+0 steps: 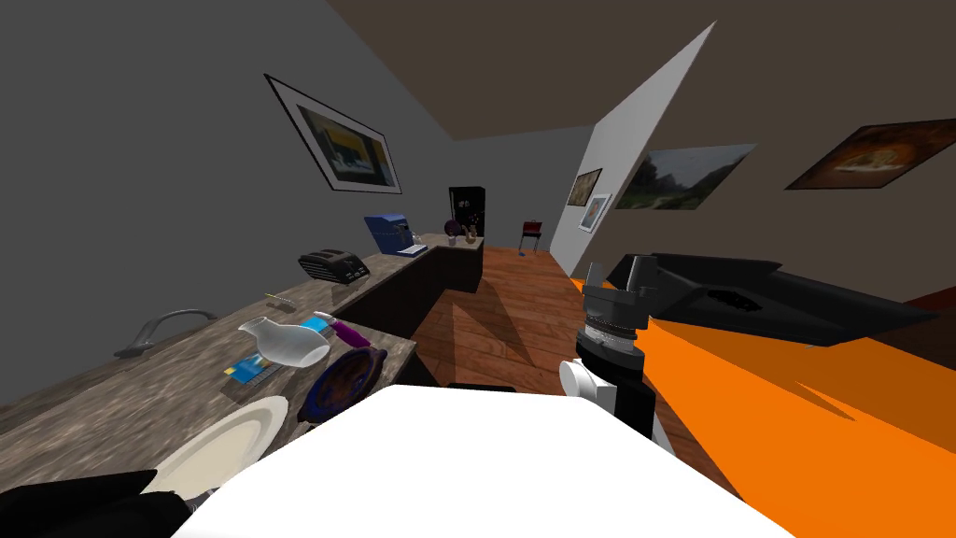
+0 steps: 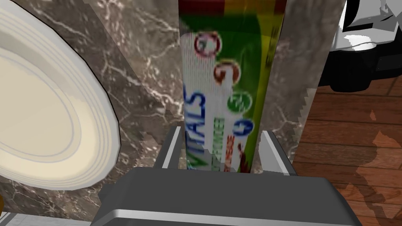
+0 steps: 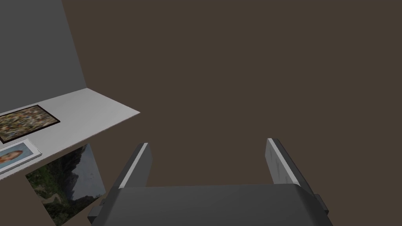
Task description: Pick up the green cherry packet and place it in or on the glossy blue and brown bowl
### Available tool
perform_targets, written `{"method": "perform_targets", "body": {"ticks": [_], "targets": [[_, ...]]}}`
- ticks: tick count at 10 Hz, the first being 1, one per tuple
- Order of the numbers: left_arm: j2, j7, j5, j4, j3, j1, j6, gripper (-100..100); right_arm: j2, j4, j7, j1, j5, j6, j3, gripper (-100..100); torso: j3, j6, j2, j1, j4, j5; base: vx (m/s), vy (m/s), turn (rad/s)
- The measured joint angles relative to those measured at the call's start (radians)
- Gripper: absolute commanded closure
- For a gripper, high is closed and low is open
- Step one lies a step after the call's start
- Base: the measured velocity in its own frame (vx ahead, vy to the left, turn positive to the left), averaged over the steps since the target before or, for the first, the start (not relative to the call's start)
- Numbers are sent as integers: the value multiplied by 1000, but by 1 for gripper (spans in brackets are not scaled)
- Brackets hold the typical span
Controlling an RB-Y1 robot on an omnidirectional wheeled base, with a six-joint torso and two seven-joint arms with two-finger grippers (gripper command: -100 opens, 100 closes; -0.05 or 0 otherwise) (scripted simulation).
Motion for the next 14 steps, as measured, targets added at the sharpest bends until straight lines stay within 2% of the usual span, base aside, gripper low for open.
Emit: {"method": "perform_targets", "body": {"ticks": [2, 5, 10, 12, 14], "targets": [[3, 8, 26, -8, 47, 19, 7, 100, 0, 0, 0, 0, 0, 0, 0, 0, 1, -2, 3, 2, 0, 0, -93, -19, -10], [18, 26, 96, -12, 124, 51, 34, 100, 0, 0, 0, 0, 0, 0, 0, 0, 2, -3, 4, 6, 1, 2, -92, 10, -16], [29, 55, 205, -7, 219, 103, 77, 100, 0, 0, 0, 0, 0, 0, 0, 0, 1, -3, 2, 7, 1, 3, -74, 16, -19], [35, 70, 251, -16, 268, 125, 97, 100, 0, 0, 0, 0, 0, 0, 0, 0, 0, -2, 0, 6, 0, 2, -41, 4, -23], [43, 85, 280, -30, 306, 136, 112, 100, 0, 0, 0, 0, 0, 0, 0, 0, -1, 0, -3, 5, 0, 2, -8, -7, -19]]}}
